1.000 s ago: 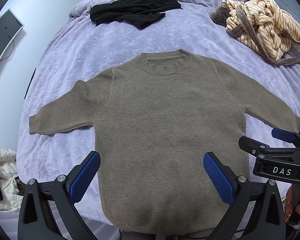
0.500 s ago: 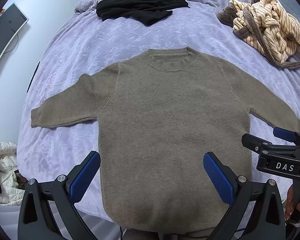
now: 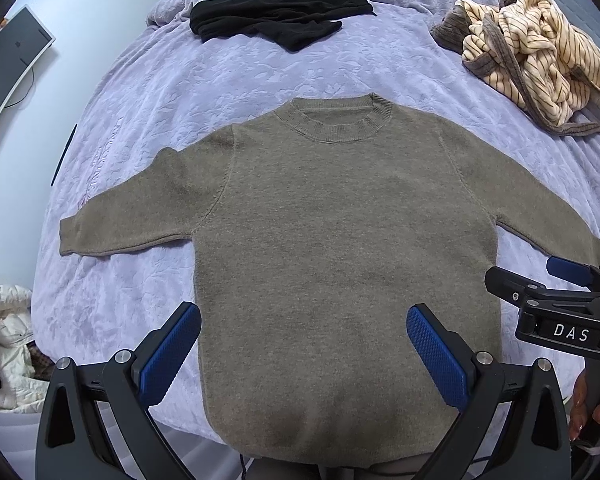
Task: Fold small clothes
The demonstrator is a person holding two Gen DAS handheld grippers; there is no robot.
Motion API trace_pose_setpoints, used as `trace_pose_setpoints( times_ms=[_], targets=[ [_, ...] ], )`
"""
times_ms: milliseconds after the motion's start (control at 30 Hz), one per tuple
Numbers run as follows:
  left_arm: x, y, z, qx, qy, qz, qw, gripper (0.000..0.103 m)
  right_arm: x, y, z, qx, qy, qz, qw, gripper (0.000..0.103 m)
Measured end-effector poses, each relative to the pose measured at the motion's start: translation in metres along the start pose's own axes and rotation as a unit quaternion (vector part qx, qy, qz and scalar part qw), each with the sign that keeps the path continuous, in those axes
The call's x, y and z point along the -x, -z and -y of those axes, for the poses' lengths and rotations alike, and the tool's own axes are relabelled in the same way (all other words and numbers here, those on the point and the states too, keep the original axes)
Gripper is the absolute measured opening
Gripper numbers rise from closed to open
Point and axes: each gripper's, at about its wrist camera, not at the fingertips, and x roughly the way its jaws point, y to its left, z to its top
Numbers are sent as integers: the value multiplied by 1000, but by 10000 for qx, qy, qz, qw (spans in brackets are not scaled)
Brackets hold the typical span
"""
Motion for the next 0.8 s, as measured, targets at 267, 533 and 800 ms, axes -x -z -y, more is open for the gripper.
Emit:
trace_pose_setpoints(
  times_ms=[267, 533, 800],
  targets=[
    [0, 1, 0, 47, 30, 21, 10000, 103, 2, 1, -1, 23, 39, 5, 10000, 103],
    [1, 1, -5, 78, 117, 41, 9999, 103, 6, 2, -2, 21, 73, 47, 10000, 103],
    [-6, 4, -10, 55, 386, 11, 9992, 103, 7, 4, -9, -33, 288, 47, 9996, 103]
  ],
)
